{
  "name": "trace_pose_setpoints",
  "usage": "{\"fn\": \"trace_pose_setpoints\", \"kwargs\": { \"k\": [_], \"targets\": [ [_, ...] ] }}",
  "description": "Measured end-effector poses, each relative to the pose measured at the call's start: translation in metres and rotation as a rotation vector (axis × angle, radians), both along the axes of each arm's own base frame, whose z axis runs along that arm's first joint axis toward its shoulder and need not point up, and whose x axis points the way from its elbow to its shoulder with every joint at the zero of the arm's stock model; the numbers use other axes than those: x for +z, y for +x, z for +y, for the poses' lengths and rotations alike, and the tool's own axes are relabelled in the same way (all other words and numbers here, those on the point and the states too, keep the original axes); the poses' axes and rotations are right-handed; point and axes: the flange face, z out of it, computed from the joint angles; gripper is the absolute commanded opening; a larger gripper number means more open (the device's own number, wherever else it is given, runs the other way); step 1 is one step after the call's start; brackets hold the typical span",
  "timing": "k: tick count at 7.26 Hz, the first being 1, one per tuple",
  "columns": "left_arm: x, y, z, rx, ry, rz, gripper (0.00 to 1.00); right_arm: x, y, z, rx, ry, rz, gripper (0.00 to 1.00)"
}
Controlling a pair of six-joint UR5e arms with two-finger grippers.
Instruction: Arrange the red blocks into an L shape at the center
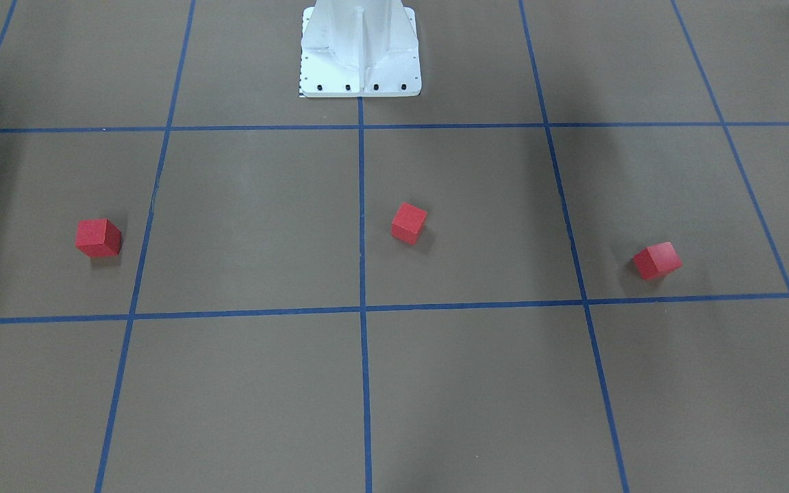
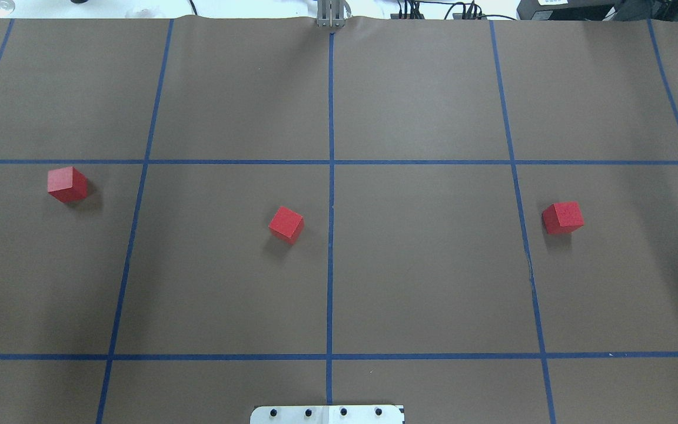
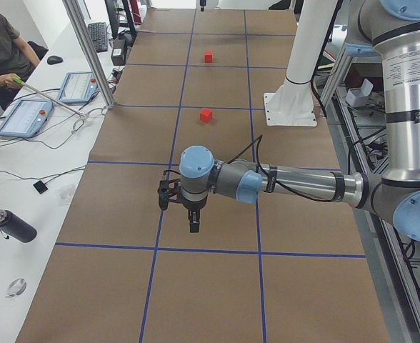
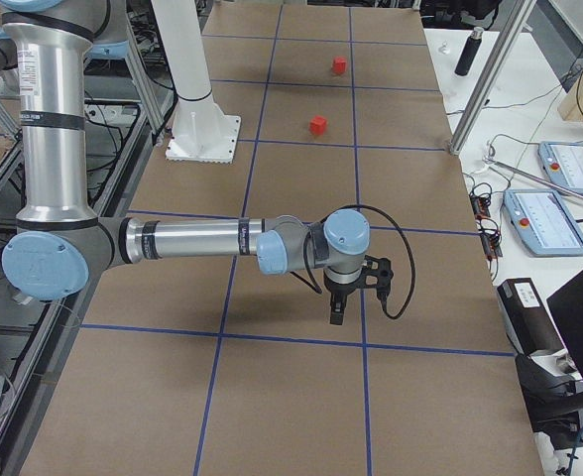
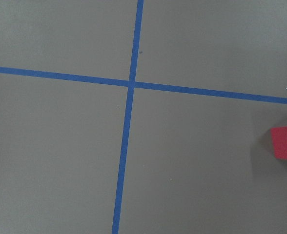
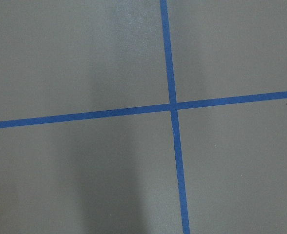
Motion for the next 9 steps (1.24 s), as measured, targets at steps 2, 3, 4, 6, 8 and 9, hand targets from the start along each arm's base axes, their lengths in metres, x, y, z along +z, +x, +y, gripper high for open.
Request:
{"fn": "trace_pose_setpoints", "kwargs": {
  "k": [2, 3, 4, 6, 8, 9],
  "targets": [
    [-0.004, 0.000, 0.001, 0.003, 0.008, 0.010, 1.00, -0.014, -0.001, -0.012, 0.000, -0.026, -0.002, 1.00],
    [-0.004, 0.001, 0.002, 0.005, 0.005, 0.019, 1.00, -0.018, -0.002, -0.014, 0.000, -0.034, -0.004, 1.00],
    [-0.003, 0.002, 0.003, 0.007, 0.002, 0.024, 1.00, -0.018, -0.002, -0.013, 0.000, -0.039, -0.007, 1.00],
    [-0.002, 0.002, 0.003, 0.010, 0.003, 0.027, 1.00, -0.028, -0.015, -0.012, -0.026, -0.022, -0.025, 1.00],
    [0.001, 0.003, 0.005, 0.014, 0.001, 0.027, 1.00, -0.061, -0.087, -0.008, -0.170, 0.047, -0.069, 1.00],
    [0.002, 0.004, 0.005, 0.015, 0.000, 0.027, 1.00, -0.074, -0.121, -0.003, -0.224, 0.083, -0.088, 1.00]
  ]
}}
